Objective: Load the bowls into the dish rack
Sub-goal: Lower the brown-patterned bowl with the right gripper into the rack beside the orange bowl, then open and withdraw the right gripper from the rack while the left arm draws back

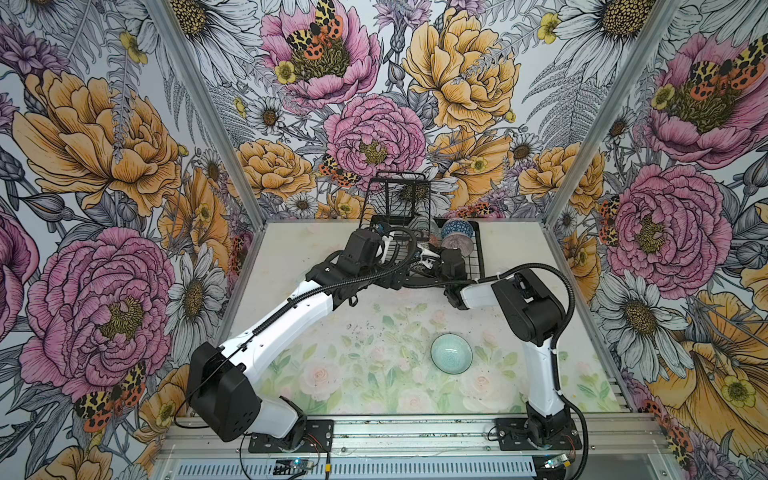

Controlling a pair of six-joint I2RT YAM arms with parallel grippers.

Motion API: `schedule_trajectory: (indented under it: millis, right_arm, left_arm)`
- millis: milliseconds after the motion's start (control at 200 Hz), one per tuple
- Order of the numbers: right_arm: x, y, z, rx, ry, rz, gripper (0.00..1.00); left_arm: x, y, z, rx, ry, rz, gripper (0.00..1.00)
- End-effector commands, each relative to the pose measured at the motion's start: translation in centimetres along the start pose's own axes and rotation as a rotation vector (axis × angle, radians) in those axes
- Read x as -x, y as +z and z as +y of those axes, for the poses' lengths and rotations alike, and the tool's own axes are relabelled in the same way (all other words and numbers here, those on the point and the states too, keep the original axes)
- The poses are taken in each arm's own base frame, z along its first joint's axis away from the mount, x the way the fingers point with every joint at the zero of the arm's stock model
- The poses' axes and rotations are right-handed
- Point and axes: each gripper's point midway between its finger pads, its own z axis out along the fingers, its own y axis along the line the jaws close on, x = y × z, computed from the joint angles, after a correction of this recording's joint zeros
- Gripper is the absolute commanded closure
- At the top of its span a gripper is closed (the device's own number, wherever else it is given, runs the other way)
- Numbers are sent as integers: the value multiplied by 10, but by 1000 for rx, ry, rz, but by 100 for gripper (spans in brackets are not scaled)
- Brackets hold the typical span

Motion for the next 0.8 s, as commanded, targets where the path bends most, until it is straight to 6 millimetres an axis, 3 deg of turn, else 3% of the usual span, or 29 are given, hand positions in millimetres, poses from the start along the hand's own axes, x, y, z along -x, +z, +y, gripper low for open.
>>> schedule_trajectory:
  millis: [0,450,555,641,796]
  right_arm:
    - [13,-8,-9,-2,0,-15,74]
    - [23,-15,-24,-14,-27,-24,55]
    - [24,-18,-27,-15,-33,-22,38]
    - [26,-21,-29,-16,-34,-25,17]
    - [26,-26,-30,-5,-35,-21,11]
  left_arm:
    - [2,-8,0,-15,3,-19,1]
    - [1,-15,1,-10,-2,-30,1]
    - [1,-16,2,-7,-2,-32,1]
    - [1,-16,2,-7,-2,-32,1]
    - [-1,-16,4,-1,-3,-31,1]
